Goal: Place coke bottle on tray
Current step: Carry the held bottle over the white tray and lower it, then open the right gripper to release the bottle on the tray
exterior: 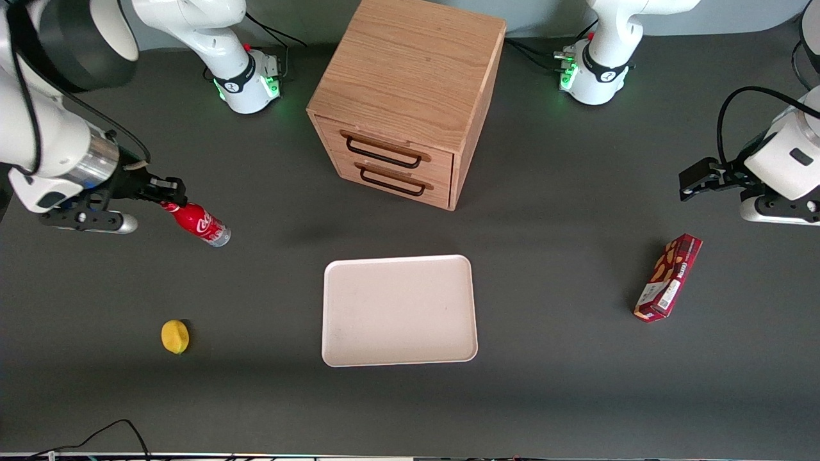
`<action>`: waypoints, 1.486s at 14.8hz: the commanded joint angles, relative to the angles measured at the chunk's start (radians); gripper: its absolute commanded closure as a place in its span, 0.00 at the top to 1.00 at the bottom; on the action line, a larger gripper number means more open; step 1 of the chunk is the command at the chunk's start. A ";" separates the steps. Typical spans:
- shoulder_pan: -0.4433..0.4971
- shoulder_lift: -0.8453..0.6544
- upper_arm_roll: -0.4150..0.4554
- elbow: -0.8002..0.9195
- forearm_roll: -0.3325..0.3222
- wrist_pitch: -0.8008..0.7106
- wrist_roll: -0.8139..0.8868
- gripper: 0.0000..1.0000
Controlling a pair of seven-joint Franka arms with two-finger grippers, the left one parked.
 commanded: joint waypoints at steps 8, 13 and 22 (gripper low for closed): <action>0.162 0.657 0.157 0.641 -0.032 0.102 0.723 0.00; 0.189 0.775 0.160 0.639 -0.133 0.279 0.794 0.00; 0.193 0.841 0.165 0.639 -0.212 0.365 0.837 0.81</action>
